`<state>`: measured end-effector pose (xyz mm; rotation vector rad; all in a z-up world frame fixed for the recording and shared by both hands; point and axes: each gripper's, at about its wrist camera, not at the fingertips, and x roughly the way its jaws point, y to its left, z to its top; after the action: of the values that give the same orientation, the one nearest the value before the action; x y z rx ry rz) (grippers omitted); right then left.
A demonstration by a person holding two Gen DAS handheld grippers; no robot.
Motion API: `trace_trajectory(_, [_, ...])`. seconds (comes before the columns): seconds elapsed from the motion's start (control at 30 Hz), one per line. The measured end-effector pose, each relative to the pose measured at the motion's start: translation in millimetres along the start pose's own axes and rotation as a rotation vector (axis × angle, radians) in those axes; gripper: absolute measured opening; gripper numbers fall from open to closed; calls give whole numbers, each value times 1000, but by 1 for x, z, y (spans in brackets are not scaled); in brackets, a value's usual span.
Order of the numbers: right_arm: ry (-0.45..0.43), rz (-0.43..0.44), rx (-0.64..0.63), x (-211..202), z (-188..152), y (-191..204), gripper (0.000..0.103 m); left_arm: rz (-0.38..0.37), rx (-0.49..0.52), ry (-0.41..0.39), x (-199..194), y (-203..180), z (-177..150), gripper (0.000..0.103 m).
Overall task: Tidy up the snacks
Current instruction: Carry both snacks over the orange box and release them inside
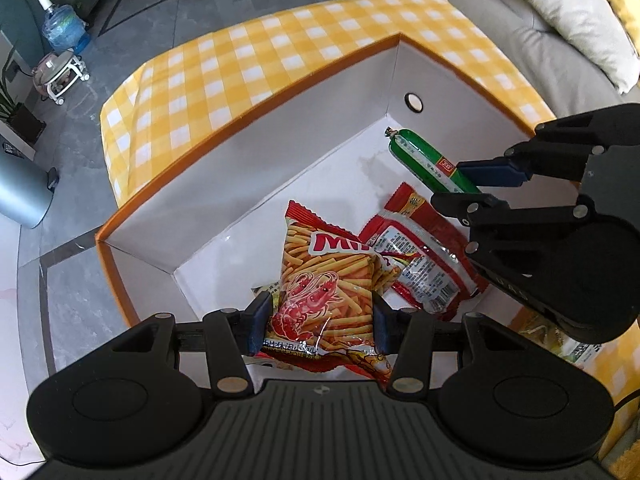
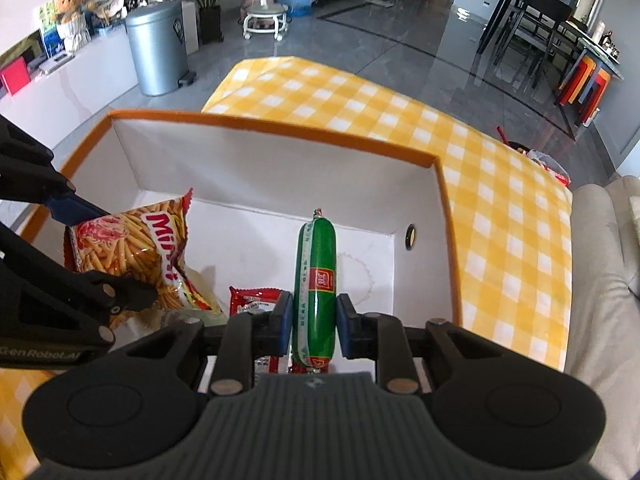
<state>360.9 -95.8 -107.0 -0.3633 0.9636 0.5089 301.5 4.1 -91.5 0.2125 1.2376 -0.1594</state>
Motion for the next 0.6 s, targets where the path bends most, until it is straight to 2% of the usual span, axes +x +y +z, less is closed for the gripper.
trace_trajectory(0.23, [55,-18,-26,19,-1,6,19,-25,0,18,7,0,7,59])
trace_trajectory(0.47, [75,-13,-26,21,-1,8,20,-42,-15,24,8,2,4,66])
trace_trajectory(0.6, [74,-5,-20,18,-1,7,20,-53,-1,16,1,-1,1,75])
